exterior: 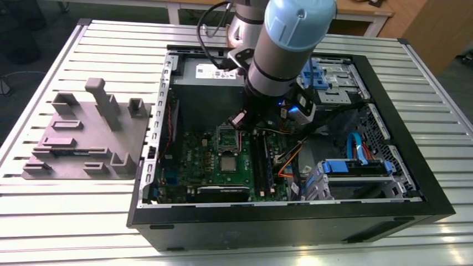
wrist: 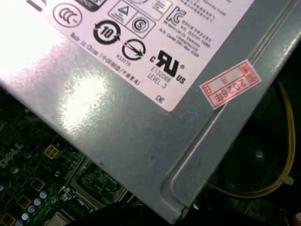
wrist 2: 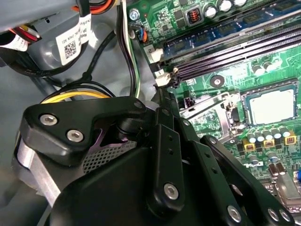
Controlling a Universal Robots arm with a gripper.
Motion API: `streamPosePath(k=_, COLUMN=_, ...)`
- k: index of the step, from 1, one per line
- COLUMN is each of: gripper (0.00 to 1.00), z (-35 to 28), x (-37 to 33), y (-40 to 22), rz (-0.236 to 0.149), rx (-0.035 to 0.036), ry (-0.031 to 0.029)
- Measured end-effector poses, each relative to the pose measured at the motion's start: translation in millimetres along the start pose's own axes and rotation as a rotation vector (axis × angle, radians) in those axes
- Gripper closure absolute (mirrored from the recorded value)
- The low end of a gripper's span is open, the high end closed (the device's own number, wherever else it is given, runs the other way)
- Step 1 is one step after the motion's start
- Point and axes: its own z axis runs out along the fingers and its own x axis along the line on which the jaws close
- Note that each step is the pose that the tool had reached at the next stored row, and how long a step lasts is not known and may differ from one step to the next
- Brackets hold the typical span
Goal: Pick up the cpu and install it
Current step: 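Close the cpu cover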
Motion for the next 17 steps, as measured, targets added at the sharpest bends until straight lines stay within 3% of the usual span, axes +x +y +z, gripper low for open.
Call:
streamPosePath(k=5, gripper=0.9, z=1.2, x=0.1, y=0.3, rz=-0.026, rx=-0.0009, ry=0.0051)
streamPosePath(k=8, gripper=0.9, z=1.3, x=0.5, y=0.6, rz=-0.035, rx=0.0024, ry=0.0097)
streamPosePath(k=13, gripper=0.9, z=-2.9, x=0.9, y=1.7, rz=-0.037, rx=0.0146, ry=0.0198)
streamPosePath(k=17, gripper=0.9, z=-8.8, x=1.0, y=3.1, rz=-0.038, rx=0.0309, ry=0.0329)
